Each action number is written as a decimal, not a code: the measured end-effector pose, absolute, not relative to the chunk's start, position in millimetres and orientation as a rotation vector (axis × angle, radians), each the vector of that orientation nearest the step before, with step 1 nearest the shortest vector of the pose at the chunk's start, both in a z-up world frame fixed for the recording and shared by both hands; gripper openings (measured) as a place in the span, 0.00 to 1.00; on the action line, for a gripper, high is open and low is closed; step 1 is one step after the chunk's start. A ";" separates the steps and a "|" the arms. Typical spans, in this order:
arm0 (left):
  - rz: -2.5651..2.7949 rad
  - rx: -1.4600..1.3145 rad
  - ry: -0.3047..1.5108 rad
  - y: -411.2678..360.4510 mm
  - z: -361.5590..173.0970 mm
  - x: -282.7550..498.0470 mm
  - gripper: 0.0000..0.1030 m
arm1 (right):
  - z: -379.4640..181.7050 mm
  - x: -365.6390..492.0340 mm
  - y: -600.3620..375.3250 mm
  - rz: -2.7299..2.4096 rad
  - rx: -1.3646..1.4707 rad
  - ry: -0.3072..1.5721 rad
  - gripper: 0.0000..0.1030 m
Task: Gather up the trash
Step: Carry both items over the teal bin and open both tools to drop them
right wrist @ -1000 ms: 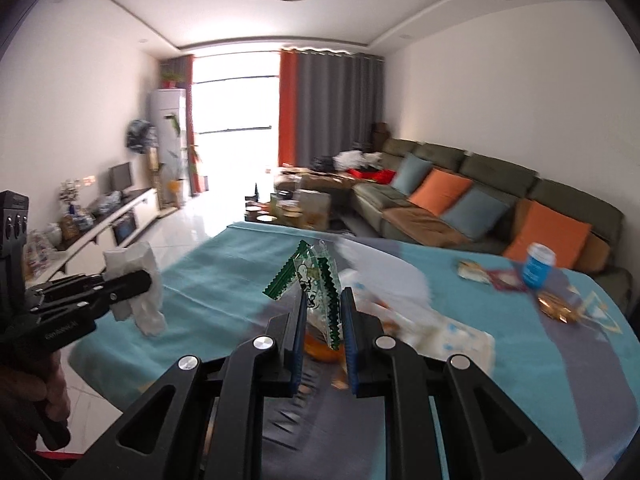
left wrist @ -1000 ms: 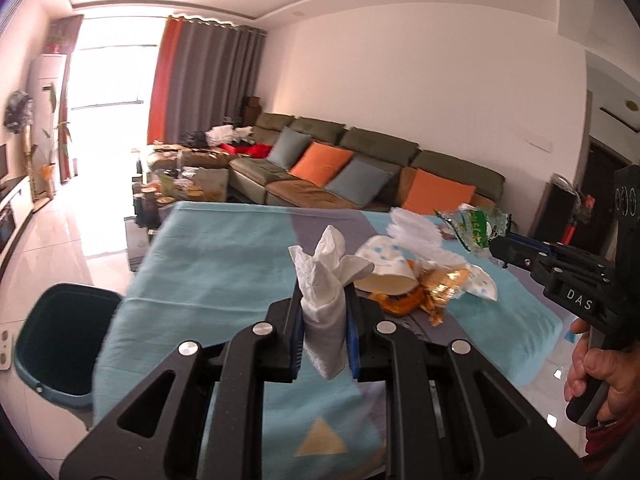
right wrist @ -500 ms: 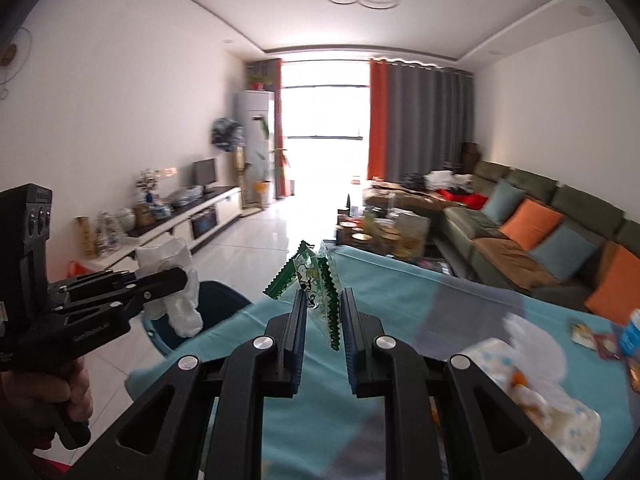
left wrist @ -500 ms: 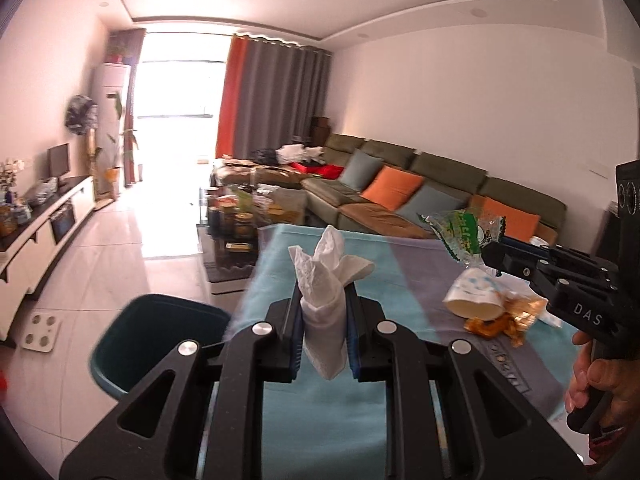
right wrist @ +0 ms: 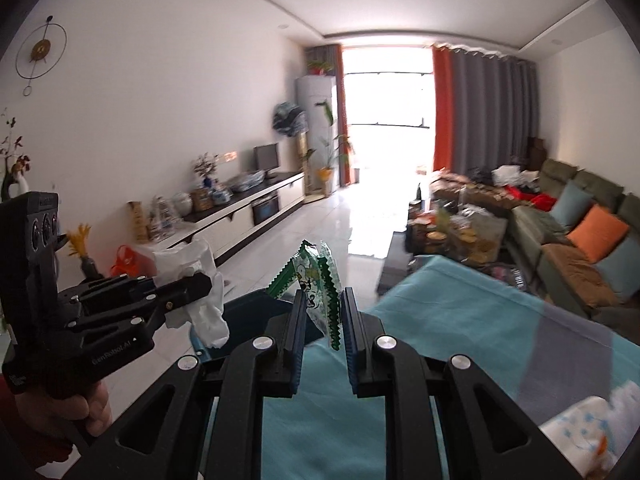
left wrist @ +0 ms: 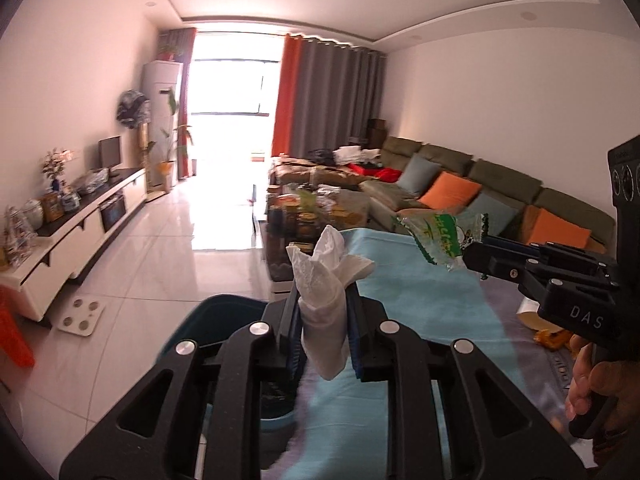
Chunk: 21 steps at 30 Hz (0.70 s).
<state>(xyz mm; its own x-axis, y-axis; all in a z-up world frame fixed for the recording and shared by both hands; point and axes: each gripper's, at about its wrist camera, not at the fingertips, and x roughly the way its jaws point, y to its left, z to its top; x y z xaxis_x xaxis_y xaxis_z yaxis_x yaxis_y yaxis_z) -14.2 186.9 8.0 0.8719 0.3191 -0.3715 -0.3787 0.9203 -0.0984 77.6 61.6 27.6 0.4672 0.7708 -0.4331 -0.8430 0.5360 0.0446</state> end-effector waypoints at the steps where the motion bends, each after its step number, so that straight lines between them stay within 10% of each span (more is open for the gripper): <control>1: 0.383 -0.167 0.367 192.5 6.4 -15.8 0.19 | 25.2 78.0 70.2 1.009 -0.188 0.446 0.16; 21: 0.497 -0.280 0.581 291.7 -70.6 26.4 0.25 | -35.3 119.9 191.9 1.112 -0.268 0.816 0.16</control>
<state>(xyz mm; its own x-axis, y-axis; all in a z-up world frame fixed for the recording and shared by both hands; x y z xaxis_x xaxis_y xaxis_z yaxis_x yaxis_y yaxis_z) 26.4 291.7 -70.6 0.7238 0.3668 -0.5844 -0.5204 0.8464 -0.1133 119.9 191.9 -35.3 0.1959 0.6882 -0.6986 -0.8729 0.4470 0.1955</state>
